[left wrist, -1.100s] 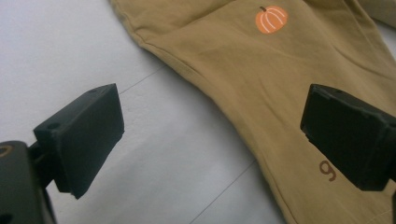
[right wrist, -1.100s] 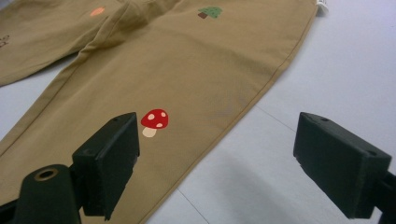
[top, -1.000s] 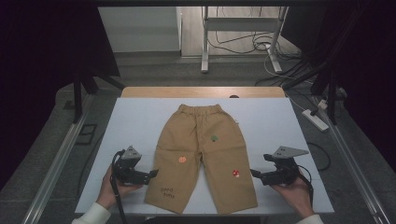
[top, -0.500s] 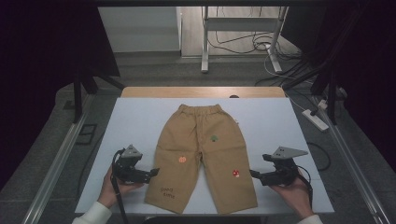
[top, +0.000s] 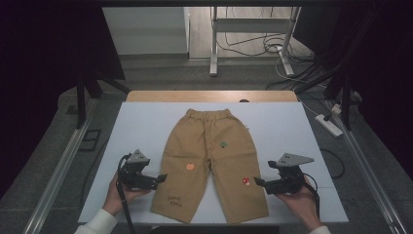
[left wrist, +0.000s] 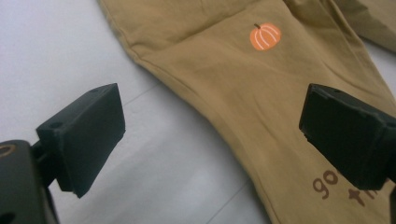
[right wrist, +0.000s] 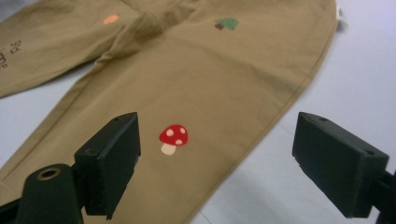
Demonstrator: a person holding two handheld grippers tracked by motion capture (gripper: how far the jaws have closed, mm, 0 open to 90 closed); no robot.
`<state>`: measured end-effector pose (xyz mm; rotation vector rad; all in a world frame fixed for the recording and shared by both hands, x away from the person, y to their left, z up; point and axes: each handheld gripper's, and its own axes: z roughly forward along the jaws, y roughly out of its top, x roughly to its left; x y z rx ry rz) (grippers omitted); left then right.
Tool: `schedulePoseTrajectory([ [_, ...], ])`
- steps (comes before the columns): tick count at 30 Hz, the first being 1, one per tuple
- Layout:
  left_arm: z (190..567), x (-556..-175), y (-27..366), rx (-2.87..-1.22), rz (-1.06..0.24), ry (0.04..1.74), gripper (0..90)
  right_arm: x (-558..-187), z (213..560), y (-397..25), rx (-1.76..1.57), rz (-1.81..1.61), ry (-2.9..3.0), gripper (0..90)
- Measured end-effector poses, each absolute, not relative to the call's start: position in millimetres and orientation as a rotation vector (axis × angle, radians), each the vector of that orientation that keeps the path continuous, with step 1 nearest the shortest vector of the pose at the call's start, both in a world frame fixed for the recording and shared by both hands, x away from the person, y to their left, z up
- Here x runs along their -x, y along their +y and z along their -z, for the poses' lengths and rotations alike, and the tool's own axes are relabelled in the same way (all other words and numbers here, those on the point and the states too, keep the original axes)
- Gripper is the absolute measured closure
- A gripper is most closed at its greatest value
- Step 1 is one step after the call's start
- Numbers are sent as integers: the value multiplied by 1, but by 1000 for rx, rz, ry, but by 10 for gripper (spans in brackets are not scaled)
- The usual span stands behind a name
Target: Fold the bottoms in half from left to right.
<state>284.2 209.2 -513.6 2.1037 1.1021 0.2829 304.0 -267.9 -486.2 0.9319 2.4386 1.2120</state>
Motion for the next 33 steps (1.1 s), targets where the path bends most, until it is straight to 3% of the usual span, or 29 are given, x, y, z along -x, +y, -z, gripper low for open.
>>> schedulePoseTrajectory([
  [33, 513, -293, 212, -2090, -271, 1112, 80, -309, 484, -191, -817, -1250, 2534, 160],
])
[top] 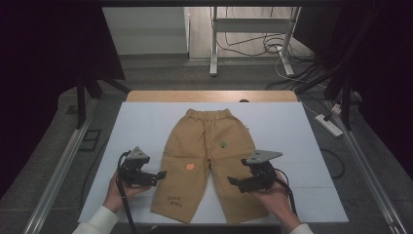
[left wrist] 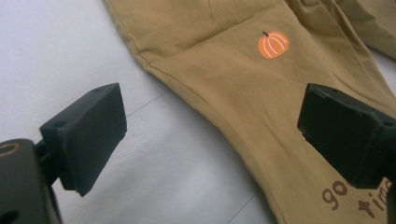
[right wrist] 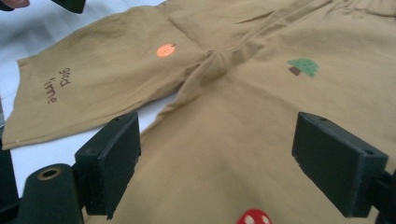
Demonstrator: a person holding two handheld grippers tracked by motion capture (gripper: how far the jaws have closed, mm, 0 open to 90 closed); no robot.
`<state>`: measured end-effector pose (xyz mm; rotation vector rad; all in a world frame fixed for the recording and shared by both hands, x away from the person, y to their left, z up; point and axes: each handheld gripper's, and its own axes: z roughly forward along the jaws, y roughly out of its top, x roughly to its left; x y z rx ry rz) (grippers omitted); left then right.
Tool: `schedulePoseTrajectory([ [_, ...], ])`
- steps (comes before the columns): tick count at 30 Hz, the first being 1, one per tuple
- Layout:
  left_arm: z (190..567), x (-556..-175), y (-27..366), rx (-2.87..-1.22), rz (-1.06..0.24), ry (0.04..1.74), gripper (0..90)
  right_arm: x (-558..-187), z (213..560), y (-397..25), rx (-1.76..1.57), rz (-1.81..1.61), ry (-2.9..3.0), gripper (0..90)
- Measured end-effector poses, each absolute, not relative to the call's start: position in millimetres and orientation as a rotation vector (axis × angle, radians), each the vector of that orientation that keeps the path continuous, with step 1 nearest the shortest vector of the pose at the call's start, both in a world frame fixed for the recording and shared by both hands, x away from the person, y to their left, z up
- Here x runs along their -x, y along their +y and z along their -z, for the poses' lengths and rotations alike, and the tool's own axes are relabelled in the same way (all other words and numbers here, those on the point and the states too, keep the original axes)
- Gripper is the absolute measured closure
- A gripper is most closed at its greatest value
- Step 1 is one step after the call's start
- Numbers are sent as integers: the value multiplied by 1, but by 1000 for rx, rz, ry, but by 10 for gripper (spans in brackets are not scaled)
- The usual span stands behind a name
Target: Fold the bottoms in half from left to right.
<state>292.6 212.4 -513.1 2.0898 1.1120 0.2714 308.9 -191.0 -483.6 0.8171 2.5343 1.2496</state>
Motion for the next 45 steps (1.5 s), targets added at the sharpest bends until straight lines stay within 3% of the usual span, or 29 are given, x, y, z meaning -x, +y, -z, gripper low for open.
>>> schedulePoseTrajectory([
  [45, 512, -303, 217, -2070, -268, 1119, 86, -298, 498, -86, -570, -1184, 2727, 169],
])
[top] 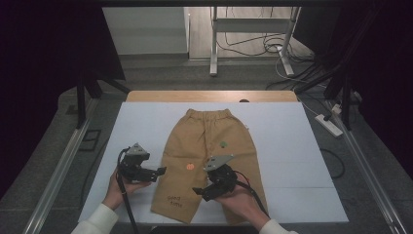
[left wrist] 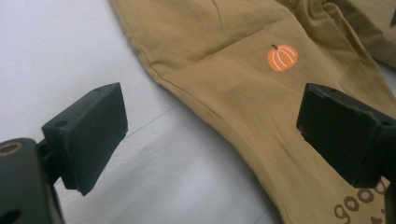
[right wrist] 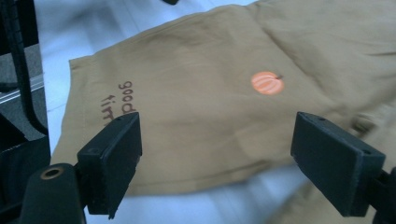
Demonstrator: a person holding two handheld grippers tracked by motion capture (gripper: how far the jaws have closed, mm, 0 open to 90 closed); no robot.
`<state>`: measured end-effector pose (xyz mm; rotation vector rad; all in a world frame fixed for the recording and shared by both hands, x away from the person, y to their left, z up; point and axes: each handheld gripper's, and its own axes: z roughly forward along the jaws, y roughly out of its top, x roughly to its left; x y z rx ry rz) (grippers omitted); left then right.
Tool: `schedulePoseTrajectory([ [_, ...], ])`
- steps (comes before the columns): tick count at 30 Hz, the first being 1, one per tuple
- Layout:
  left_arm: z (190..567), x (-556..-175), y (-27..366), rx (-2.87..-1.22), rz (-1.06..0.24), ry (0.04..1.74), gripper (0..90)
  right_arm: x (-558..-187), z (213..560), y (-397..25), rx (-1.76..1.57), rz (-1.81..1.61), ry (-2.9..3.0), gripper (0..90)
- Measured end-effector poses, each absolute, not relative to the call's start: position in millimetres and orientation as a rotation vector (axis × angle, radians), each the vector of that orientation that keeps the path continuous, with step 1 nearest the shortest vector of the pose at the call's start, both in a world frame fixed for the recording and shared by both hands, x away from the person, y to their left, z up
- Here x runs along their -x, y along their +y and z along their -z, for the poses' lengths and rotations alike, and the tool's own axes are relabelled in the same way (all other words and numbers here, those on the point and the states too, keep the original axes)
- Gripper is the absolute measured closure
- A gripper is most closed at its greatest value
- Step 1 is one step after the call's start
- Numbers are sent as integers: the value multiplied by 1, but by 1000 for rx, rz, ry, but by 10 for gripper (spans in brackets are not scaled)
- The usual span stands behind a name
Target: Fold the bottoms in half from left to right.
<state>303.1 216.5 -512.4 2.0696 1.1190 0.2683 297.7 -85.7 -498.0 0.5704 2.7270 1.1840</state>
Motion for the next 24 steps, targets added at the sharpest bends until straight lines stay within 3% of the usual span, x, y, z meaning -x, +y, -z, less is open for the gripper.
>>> schedulePoseTrajectory([
  [24, 515, -309, 219, -2071, -264, 1135, 88, -276, 518, -19, -387, -1172, 2846, 170],
])
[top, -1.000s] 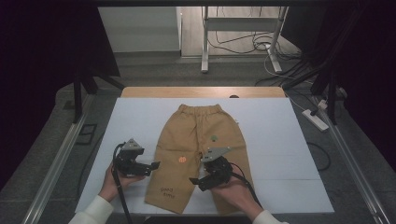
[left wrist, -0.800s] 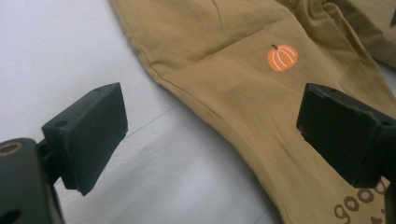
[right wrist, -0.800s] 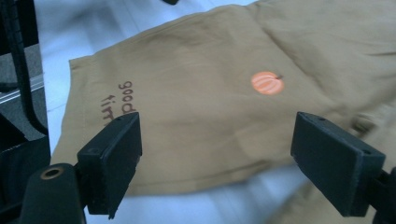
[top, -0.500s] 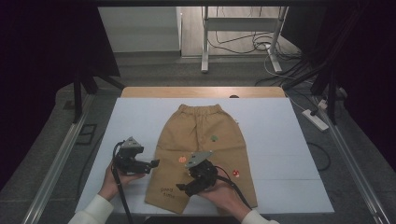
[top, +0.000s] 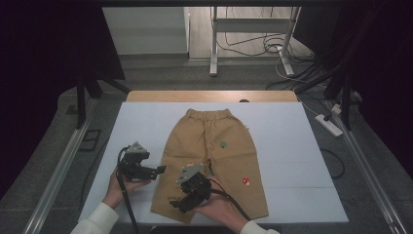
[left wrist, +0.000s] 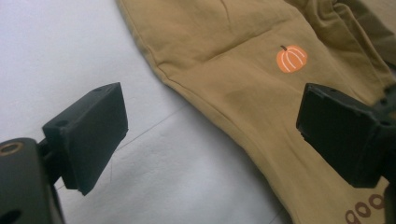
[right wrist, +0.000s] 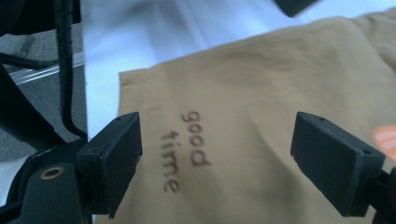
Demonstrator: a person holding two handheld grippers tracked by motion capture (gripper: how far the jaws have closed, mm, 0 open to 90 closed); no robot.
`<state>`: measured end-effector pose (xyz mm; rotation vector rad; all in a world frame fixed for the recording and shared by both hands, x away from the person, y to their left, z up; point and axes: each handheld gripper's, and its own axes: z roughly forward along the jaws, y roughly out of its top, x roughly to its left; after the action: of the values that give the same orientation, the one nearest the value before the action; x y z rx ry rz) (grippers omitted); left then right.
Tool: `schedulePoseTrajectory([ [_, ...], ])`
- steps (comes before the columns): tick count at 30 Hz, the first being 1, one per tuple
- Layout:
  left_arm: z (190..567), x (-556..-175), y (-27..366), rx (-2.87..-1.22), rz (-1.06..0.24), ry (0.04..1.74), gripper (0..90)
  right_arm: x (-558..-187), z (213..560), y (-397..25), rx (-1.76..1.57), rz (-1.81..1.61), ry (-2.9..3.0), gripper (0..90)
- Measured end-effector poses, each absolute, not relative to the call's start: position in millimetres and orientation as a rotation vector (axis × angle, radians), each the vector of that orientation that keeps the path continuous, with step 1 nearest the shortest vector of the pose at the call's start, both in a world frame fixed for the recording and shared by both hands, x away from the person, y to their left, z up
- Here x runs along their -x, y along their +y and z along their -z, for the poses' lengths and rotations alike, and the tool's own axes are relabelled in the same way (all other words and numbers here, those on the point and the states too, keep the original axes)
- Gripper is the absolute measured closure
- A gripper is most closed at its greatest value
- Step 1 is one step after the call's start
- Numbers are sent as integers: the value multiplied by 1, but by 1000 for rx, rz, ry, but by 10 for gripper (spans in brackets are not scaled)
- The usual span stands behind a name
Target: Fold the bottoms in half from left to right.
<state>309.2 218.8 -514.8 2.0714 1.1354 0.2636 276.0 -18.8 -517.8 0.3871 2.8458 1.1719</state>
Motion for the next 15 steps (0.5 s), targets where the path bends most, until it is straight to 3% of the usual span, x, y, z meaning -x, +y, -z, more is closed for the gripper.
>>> schedulePoseTrajectory([
  [15, 516, -309, 221, -2074, -277, 1149, 88, -257, 529, 19, -224, -1112, 2898, 204],
])
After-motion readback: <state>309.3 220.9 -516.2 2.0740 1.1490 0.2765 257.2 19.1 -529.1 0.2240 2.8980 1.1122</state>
